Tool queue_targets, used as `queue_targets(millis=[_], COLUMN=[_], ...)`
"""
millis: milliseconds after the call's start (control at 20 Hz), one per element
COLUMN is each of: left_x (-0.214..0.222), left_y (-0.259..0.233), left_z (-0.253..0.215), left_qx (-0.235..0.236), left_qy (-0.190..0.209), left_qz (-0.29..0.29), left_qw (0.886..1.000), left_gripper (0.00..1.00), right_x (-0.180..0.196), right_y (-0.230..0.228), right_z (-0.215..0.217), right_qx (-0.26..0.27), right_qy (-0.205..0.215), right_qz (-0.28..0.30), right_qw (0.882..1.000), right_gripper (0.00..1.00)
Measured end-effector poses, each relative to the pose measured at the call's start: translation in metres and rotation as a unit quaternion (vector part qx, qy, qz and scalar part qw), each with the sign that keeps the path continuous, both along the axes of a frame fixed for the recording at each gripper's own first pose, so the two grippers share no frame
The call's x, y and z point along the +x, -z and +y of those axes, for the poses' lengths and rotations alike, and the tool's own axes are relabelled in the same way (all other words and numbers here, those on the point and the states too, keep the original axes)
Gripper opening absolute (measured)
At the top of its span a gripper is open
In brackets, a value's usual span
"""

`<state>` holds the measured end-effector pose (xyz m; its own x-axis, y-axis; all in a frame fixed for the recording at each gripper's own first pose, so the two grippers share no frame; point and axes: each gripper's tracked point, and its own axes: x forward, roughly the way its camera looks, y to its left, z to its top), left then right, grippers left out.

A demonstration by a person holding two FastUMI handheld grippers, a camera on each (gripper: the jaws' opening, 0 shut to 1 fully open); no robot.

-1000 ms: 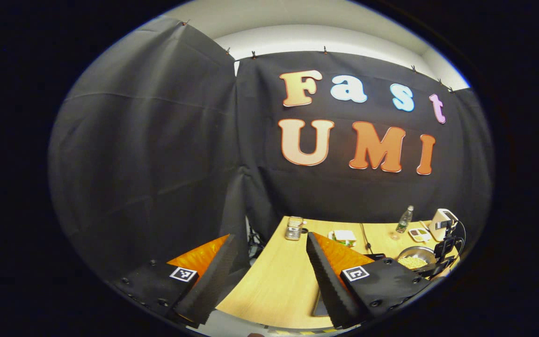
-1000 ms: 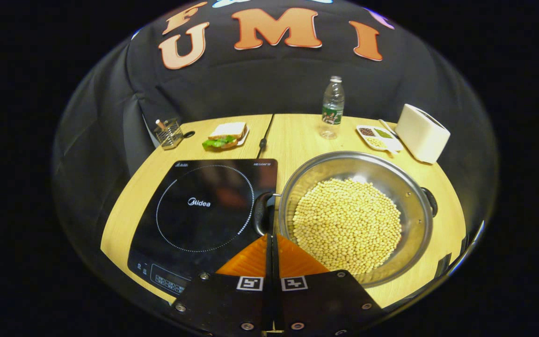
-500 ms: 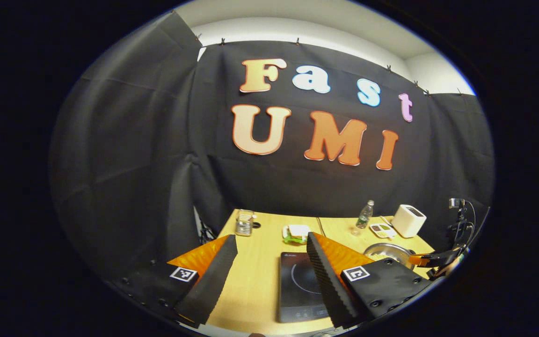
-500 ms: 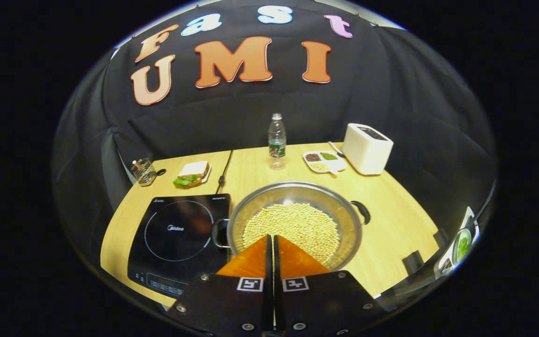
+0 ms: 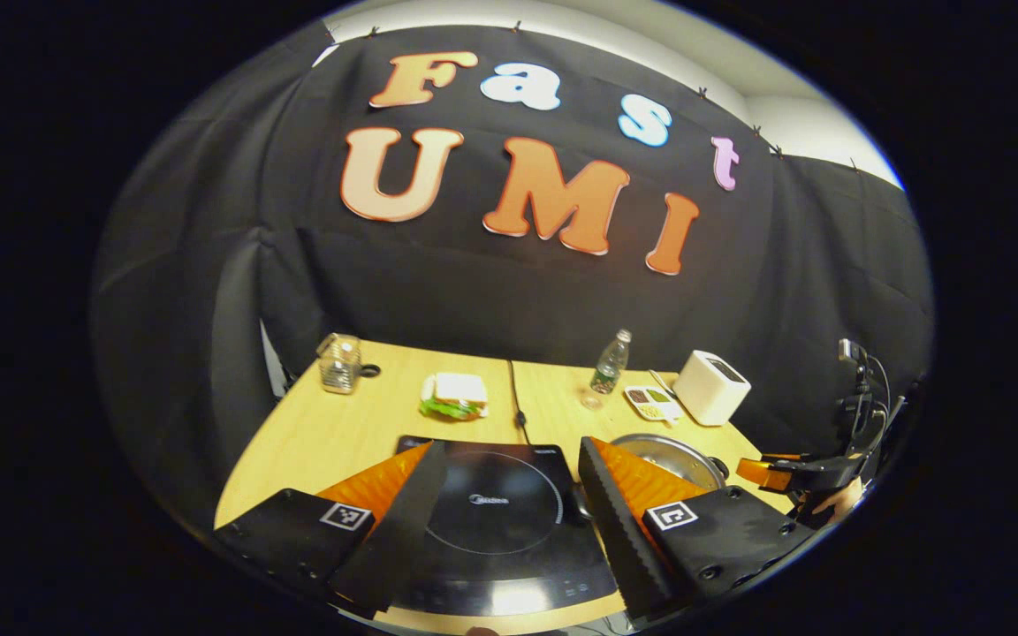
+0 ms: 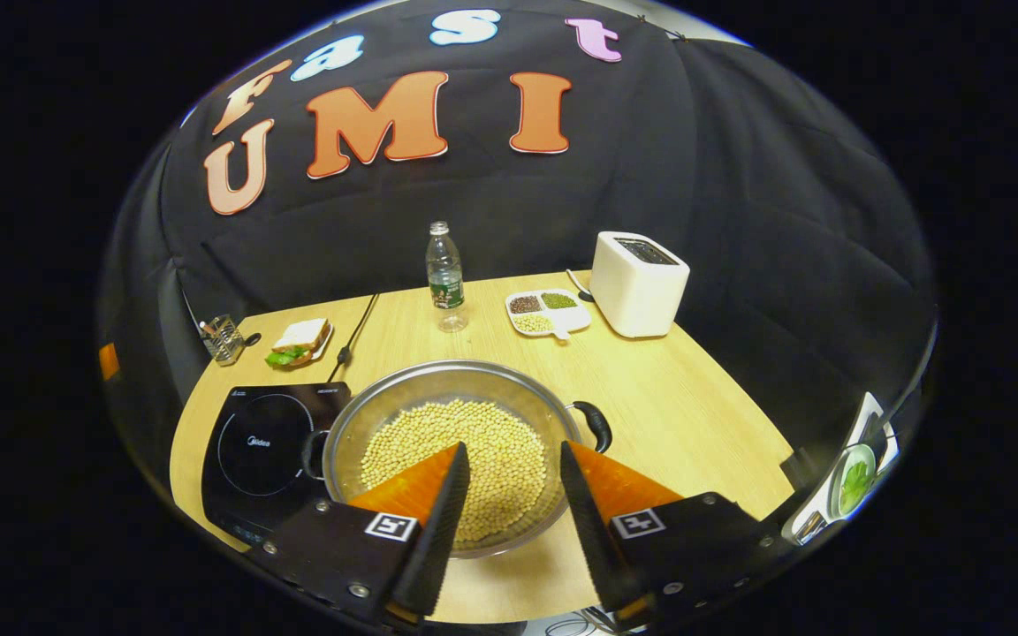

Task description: First push the handle of the pot to place it horizontally, then grasp the pot with both hands and set it on the induction cooktop.

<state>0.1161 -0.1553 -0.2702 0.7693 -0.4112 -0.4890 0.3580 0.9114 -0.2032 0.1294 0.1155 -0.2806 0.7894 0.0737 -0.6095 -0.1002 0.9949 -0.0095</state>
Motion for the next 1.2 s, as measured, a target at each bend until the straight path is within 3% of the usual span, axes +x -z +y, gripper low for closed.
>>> queue_targets(millis=[50, 250, 450, 650, 1000, 1200], left_x=[-0.004, -0.007, -0.010, -0.012, -0.004, -0.001], left_y=[0.015, 0.074, 0.126, 0.164, 0.210, 0.213], left_z=[-0.021, -0.077, -0.119, -0.133, -0.125, -0.122], left_qx=[-0.004, 0.008, 0.030, 0.065, 0.097, 0.111], left_qy=[0.007, 0.002, 0.017, 0.031, -0.006, -0.013], left_qz=[0.019, 0.083, 0.140, 0.188, 0.259, 0.263], left_qw=[1.000, 0.997, 0.989, 0.980, 0.961, 0.958], left_gripper=[0.98, 0.99, 0.99, 0.99, 0.99, 0.95], right_x=[0.010, 0.045, 0.069, 0.082, 0.094, 0.092], right_y=[0.004, 0.025, 0.052, 0.081, 0.110, 0.121], right_z=[-0.009, -0.034, -0.054, -0.064, -0.053, -0.045], right_qx=[-0.004, -0.012, -0.018, -0.015, 0.011, 0.013], right_qy=[-0.003, -0.025, -0.036, -0.042, -0.060, -0.072], right_qz=[0.003, 0.025, 0.050, 0.085, 0.122, 0.142], right_qw=[1.000, 0.999, 0.998, 0.995, 0.991, 0.987], right_gripper=[0.78, 0.94, 0.94, 0.95, 0.95, 0.95])
